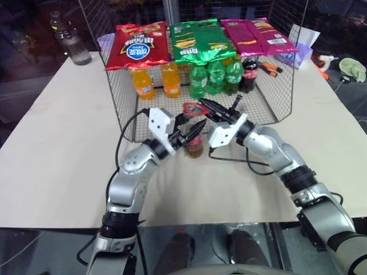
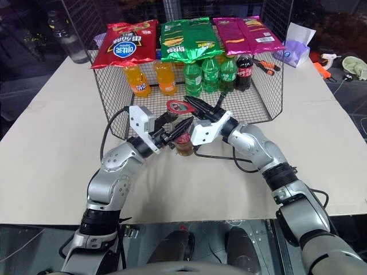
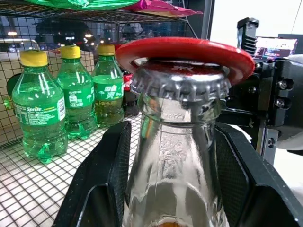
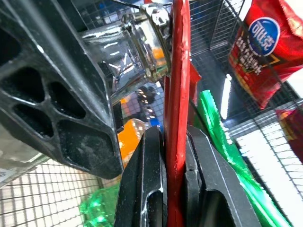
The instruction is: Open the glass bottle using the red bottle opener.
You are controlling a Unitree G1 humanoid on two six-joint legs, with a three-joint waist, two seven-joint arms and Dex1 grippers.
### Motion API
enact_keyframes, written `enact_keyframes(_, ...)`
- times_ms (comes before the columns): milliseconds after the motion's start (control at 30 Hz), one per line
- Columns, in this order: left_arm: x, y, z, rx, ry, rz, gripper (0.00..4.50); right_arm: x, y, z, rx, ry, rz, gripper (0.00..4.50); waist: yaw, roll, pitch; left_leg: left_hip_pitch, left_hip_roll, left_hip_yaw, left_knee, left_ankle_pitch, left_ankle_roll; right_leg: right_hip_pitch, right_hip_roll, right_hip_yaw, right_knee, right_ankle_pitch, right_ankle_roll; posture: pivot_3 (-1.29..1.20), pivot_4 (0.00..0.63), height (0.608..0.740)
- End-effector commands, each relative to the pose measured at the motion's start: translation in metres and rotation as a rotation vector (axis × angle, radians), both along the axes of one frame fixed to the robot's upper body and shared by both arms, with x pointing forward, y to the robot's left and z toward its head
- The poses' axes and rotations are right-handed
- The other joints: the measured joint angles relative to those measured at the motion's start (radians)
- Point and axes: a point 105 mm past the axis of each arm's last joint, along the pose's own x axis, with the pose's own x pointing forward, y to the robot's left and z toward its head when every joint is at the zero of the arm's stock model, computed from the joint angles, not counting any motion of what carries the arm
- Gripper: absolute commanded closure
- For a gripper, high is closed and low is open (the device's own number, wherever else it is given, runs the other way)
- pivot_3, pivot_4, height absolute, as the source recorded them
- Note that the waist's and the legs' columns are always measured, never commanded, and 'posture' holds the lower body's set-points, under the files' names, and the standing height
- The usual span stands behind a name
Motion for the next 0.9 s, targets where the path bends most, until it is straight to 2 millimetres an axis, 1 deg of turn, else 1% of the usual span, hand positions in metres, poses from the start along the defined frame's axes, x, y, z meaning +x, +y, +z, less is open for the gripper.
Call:
enact_keyframes(33, -0.002, -0.01, -0.008, 0.008, 0.031, -0.034, 2.4, -0.018, 0.024, -0.036, -0.137, 0.037, 0.092, 4.5, 0.0, 0.0, 0.0, 0.0, 0.0, 0.0, 0.0, 0.0, 0.0, 0.0, 0.0, 0.0, 0.0, 0.0, 0.0, 0.0, 0.15, 0.74)
enact_keyframes(67, -0.002, -0.01, -0.008, 0.008, 0.031, -0.035, 2.4, -0.02, 0.025, -0.036, -0.13, 0.048, 0.109, 4.5, -0.001, 0.0, 0.0, 0.0, 0.0, 0.0, 0.0, 0.0, 0.0, 0.0, 0.0, 0.0, 0.0, 0.0, 0.0, 0.0, 0.15, 0.74)
enact_keyframes(133, -0.001, -0.01, -0.008, 0.009, 0.031, -0.035, 2.4, -0.026, 0.028, -0.035, -0.073, 0.124, 0.157, 4.5, -0.001, 0.0, 0.0, 0.0, 0.0, 0.0, 0.0, 0.0, 0.0, 0.0, 0.0, 0.0, 0.0, 0.0, 0.0, 0.0, 0.15, 0.74)
enact_keyframes(200, -0.001, -0.01, -0.008, 0.009, 0.031, -0.035, 2.4, -0.036, 0.032, -0.039, -0.066, 0.174, 0.231, 4.5, -0.001, 0.0, 0.0, 0.0, 0.0, -0.001, 0.0, 0.0, 0.0, 0.001, 0.0, -0.001, -0.001, 0.0, 0.0, 0.0, 0.15, 0.74)
enact_keyframes(267, -0.001, -0.011, -0.008, 0.009, 0.031, -0.035, 2.4, -0.04, 0.033, -0.04, -0.059, 0.202, 0.263, 4.5, -0.001, 0.0, 0.0, 0.0, 0.0, -0.001, 0.0, 0.0, 0.0, 0.002, 0.0, -0.001, -0.002, 0.0, 0.0, 0.0, 0.15, 0.74)
enact_keyframes(400, -0.001, -0.011, -0.008, 0.007, 0.031, -0.034, 2.4, -0.041, 0.035, -0.045, -0.071, 0.228, 0.274, 4.5, -0.001, 0.0, 0.0, 0.0, 0.0, -0.002, -0.001, 0.0, 0.0, 0.002, 0.0, -0.002, -0.004, 0.0, 0.0, 0.0, 0.15, 0.74)
enact_keyframes(567, -0.001, -0.011, -0.009, 0.006, 0.033, -0.033, 2.4, -0.043, 0.038, -0.046, -0.026, 0.304, 0.313, 4.5, -0.001, 0.0, 0.0, 0.0, 0.001, -0.003, -0.002, 0.0, 0.0, 0.002, 0.0, -0.002, -0.005, 0.0, 0.0, 0.0, 0.15, 0.74)
enact_keyframes(633, -0.002, -0.011, -0.009, 0.006, 0.033, -0.033, 2.4, -0.044, 0.041, -0.047, -0.046, 0.297, 0.321, 4.5, -0.001, 0.0, 0.0, 0.0, 0.001, -0.003, -0.003, 0.0, 0.0, 0.002, 0.0, -0.002, -0.005, 0.0, 0.0, 0.0, 0.15, 0.74)
enact_keyframes(900, -0.001, -0.011, -0.009, 0.006, 0.033, -0.034, 2.4, -0.038, 0.046, -0.051, -0.006, 0.321, 0.297, 4.5, -0.003, 0.001, -0.001, 0.003, 0.001, -0.002, -0.004, 0.0, 0.0, 0.003, 0.0, -0.002, -0.005, 0.0, 0.0, 0.0, 0.15, 0.74)
